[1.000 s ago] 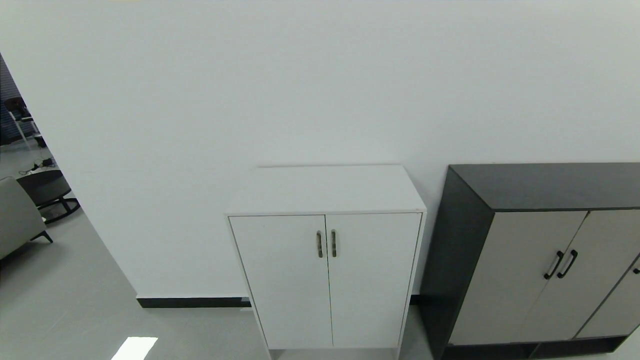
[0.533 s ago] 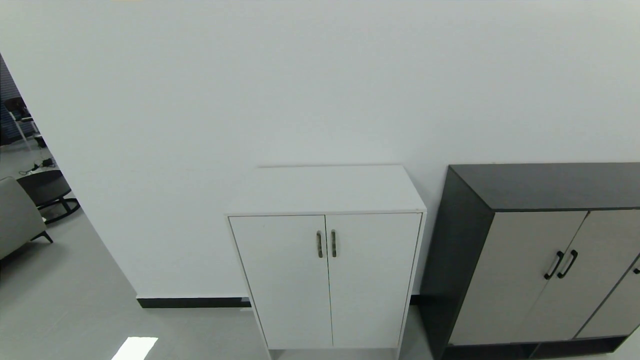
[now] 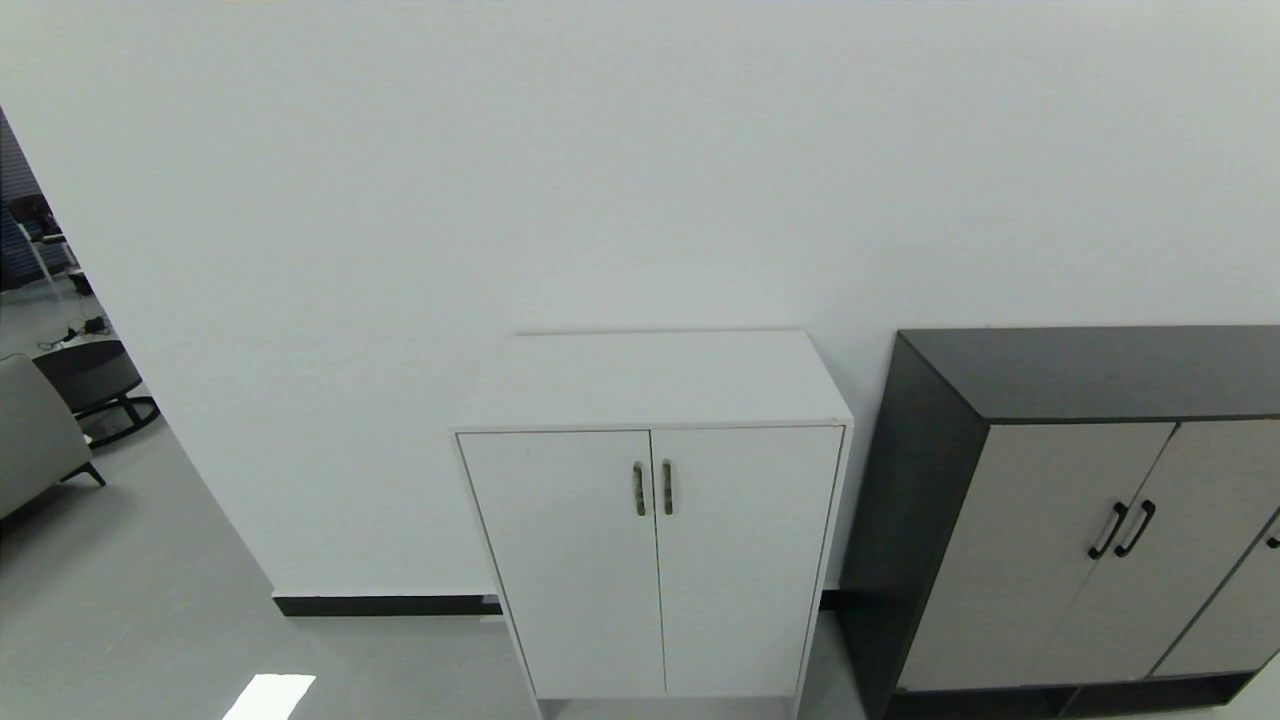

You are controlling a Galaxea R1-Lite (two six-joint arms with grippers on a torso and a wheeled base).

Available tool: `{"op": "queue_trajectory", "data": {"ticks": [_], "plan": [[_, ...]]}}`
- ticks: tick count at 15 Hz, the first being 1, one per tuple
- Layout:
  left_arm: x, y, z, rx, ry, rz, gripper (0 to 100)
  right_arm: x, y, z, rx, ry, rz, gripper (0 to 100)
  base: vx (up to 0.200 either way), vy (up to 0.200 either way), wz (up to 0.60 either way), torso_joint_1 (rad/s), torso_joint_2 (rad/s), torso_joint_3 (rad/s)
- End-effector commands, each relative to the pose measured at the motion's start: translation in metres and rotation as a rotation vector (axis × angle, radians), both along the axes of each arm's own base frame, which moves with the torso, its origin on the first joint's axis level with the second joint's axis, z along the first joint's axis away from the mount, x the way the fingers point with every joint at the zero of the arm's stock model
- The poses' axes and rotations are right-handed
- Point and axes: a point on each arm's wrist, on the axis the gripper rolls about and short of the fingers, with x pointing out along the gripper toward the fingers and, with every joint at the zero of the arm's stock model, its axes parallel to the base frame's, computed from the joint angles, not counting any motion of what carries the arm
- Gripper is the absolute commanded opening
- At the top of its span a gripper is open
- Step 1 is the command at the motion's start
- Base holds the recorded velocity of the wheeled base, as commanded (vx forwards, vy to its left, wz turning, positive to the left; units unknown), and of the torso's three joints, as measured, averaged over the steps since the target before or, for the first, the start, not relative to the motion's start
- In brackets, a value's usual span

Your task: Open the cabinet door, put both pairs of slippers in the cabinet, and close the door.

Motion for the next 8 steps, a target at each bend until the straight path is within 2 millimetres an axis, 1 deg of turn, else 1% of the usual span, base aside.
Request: {"op": "queue_trajectory", "data": {"ticks": [1,8], "plan": [[0.0000,0.0000,0.0000,-0.002,0.000,0.000,0,-0.0061,0.0003,-0.0016,0.002,-0.080,-0.020,0,0.000,0.000,0.00,0.000,0.00,0.000],[0.0000,0.0000,0.0000,-0.001,0.000,-0.002,0,-0.0061,0.0003,-0.0016,0.000,-0.080,-0.020,0,0.000,0.000,0.00,0.000,0.00,0.000]]}}
